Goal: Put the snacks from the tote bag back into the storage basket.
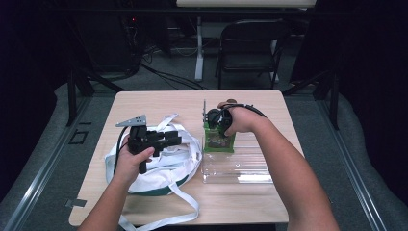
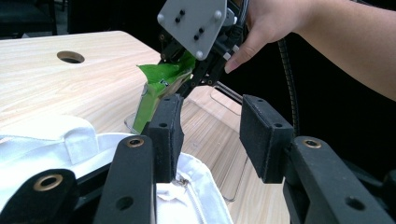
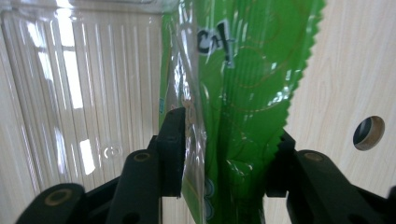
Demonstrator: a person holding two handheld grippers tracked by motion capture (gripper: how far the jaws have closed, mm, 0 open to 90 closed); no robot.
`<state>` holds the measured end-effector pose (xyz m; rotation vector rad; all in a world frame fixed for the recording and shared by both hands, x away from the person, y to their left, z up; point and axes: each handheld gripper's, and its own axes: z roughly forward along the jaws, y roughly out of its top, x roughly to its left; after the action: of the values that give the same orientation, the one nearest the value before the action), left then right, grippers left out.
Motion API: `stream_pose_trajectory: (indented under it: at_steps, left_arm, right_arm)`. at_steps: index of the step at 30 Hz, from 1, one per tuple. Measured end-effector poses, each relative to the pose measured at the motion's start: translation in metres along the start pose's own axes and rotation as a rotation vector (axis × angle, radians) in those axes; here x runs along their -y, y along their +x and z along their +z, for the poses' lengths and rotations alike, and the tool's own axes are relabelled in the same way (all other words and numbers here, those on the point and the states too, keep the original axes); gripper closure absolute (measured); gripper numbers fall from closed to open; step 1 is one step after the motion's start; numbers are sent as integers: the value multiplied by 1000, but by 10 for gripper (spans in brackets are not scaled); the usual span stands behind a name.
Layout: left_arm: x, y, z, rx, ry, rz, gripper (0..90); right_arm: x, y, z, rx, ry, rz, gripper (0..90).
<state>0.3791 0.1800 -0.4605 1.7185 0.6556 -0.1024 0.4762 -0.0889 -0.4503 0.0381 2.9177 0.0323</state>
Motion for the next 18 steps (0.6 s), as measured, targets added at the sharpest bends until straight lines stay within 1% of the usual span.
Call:
stream_pose_trajectory:
  at_steps: [4, 5, 6, 8, 11, 12, 18]
  left_arm:
    - [0, 0, 0, -2, -5, -1, 586]
    - [0, 0, 0, -2, -6, -2, 586]
    - [0, 0, -1, -2, -5, 2, 586]
    - [0, 0, -1, -5, -4, 0, 586]
    - [0, 1, -1, -6, -4, 0, 586]
    - [0, 1, -1, -6, -5, 0, 586]
    - [0, 1, -1, -3, -7, 1, 586]
  right_arm:
    - [2, -2, -2, 27, -9, 14, 529]
    - [3, -2, -2, 26, -15, 24, 521]
    - [3, -2, -2, 25, -10, 29, 514]
    - [4, -3, -3, 23, 0, 23, 509]
    - [4, -3, -3, 27, -16, 38, 497]
    - [4, -3, -4, 29, -18, 35, 494]
    - [3, -2, -5, 17, -34, 53, 464]
